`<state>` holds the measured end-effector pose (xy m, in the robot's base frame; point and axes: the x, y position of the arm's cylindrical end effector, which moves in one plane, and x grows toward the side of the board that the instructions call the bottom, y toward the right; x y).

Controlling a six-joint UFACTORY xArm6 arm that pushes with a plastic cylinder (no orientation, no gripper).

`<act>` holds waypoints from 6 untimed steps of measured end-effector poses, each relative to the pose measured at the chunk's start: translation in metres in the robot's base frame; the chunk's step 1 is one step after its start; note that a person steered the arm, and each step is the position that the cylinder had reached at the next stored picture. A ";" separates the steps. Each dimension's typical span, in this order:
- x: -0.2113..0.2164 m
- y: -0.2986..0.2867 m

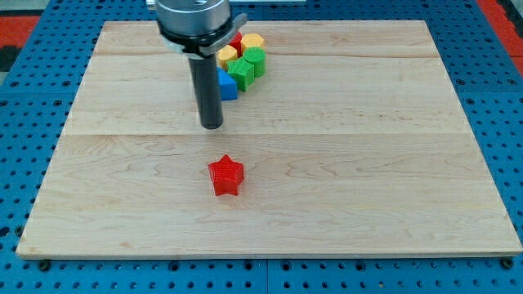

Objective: Slide the red circle towards the center left of the board

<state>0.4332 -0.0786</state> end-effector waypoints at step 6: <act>-0.238 0.087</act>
<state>0.1947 0.0081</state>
